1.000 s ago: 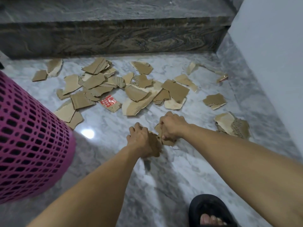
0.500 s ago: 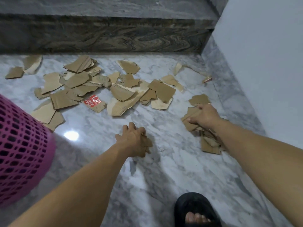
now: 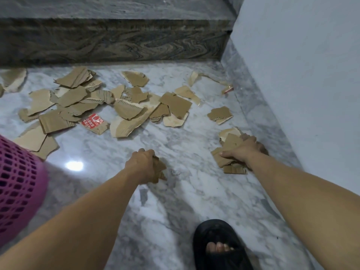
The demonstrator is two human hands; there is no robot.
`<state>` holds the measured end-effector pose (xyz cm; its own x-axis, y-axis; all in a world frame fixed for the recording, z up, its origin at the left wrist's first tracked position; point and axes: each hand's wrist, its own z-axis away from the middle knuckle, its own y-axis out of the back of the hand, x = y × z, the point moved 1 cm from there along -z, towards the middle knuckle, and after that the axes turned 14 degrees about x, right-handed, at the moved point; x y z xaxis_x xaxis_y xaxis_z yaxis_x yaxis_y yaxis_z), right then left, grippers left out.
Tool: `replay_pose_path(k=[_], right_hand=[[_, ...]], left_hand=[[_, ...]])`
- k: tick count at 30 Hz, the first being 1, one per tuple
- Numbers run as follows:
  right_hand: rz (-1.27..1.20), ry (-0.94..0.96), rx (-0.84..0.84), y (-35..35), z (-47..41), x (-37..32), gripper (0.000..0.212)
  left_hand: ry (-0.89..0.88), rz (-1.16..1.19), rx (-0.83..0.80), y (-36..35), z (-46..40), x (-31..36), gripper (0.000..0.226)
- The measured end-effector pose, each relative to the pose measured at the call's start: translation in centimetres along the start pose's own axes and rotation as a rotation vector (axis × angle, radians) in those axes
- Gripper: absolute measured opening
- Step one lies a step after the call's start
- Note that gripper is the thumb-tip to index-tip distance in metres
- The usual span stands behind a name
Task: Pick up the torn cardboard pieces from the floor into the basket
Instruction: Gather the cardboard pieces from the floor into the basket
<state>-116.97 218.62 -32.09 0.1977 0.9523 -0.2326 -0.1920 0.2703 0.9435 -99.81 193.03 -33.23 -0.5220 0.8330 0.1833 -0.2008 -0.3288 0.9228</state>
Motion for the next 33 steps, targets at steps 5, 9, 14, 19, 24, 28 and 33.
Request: replay_pose_path(k=[5, 9, 14, 19, 24, 28, 33], right_hand=[[-0.209, -0.117, -0.059, -0.3, 0.3, 0.0, 0.104], [-0.348, -0.166, -0.065, -0.8, 1.0, -0.3, 0.110], [-0.505, -0.191, -0.044, -1.9, 1.1, -0.6, 0.109], [-0.556, -0.134, -0.125, -2.4, 0.8, -1.1, 0.062], [-0.626, 0.032, -0.174, 0.9, 3.1, -4.7, 0.064], [-0.662, 0.197, -0.208, 5.1, 6.3, -9.6, 0.059], [-0.684, 0.374, -0.275, 10.7, 12.5, -16.9, 0.048]], left_hand=[[0.049, 0.061, 0.035, -0.3, 0.1, -0.1, 0.049], [0.092, 0.113, 0.038, -0.4, 0.4, 0.0, 0.062], [0.124, 0.083, 0.009, -0.2, 0.7, 0.0, 0.062], [0.143, 0.108, -0.007, 0.3, 1.2, 0.2, 0.046], [0.138, 0.172, 0.035, 4.0, 1.9, -0.3, 0.053], [0.092, 0.203, 0.113, 10.7, 3.1, -1.4, 0.050], [0.100, 0.293, 0.280, 20.2, 6.5, -4.6, 0.029]])
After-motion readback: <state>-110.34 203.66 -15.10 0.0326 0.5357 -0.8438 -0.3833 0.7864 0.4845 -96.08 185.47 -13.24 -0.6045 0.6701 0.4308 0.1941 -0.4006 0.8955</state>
